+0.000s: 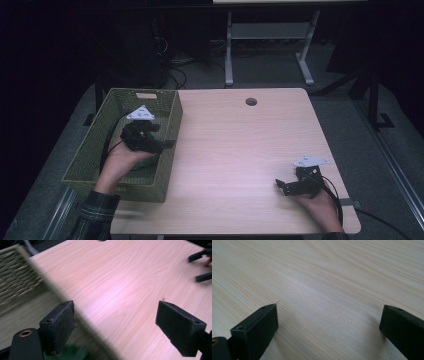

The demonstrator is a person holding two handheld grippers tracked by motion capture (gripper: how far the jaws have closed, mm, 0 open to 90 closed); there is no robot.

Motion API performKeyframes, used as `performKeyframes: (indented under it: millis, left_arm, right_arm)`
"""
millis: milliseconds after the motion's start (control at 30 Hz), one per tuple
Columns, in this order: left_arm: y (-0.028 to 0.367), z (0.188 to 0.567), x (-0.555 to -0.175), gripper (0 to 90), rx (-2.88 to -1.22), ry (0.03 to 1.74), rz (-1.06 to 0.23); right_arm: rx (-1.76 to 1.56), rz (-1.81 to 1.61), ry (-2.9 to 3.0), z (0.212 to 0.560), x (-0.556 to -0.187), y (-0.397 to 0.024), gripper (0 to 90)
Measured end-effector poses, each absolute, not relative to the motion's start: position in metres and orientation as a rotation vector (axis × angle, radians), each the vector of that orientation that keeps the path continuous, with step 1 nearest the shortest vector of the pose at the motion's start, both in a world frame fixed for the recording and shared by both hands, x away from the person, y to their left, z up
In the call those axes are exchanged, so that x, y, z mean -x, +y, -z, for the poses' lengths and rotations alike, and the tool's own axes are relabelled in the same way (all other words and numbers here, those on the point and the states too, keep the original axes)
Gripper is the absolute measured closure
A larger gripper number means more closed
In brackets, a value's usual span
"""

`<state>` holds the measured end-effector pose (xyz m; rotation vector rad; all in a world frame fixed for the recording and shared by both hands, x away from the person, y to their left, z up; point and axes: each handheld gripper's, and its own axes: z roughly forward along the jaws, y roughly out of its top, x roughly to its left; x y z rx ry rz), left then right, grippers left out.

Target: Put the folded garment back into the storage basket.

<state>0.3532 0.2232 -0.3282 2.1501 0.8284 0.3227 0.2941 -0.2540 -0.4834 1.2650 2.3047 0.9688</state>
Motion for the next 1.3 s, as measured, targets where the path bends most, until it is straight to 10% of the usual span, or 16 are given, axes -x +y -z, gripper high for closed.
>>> performKeyframes:
  millis: [667, 1300]
  left_arm:
    - [0.095, 0.376, -0.328, 13.5, -2.233, 0.643, -0.242]
    - [0.080, 0.457, -0.337, 13.5, -2.310, 0.681, -0.241]
  right_arm:
    - [-1.265, -0.969, 2.305, 0.483, -0.294, -0.254, 1.6]
    - [-1.262, -0.969, 2.308, 0.483, -0.294, -0.254, 1.6]
